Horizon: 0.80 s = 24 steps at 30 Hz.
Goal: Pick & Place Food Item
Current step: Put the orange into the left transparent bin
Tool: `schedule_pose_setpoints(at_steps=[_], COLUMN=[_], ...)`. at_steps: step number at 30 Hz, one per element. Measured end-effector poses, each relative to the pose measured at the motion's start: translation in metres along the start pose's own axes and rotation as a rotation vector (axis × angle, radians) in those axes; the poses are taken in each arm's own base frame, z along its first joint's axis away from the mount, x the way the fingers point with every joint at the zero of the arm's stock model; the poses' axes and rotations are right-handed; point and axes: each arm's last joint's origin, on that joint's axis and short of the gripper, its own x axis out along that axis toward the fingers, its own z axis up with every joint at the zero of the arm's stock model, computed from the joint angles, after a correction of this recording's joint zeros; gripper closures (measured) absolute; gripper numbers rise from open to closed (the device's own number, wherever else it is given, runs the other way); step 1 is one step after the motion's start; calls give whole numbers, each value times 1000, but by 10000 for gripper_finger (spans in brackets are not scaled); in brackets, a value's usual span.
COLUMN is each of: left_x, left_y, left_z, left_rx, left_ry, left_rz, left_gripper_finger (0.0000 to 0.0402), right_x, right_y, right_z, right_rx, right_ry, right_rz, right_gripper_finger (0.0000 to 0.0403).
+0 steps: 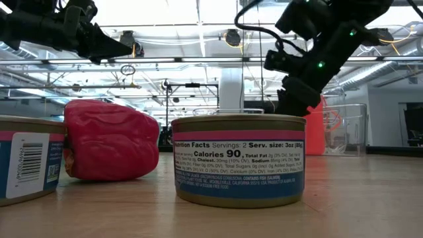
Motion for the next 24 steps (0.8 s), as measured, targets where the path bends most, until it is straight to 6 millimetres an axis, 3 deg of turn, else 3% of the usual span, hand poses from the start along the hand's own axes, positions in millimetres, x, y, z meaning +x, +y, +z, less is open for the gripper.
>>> schedule_pose_setpoints(at_steps=[17,24], left_x=[0,0], left_y=[0,0], left_z=[0,0], left_rx=[3,3], left_ry=[0,-1], left_rz=[0,1], left_gripper_finger=[376,376], right_x=[12,12], right_y=[-10,0], right_z=[1,6], right_rx=[-232,-327], right_ry=[35,-52], right_rz=[263,324], right_gripper_finger=[3,3])
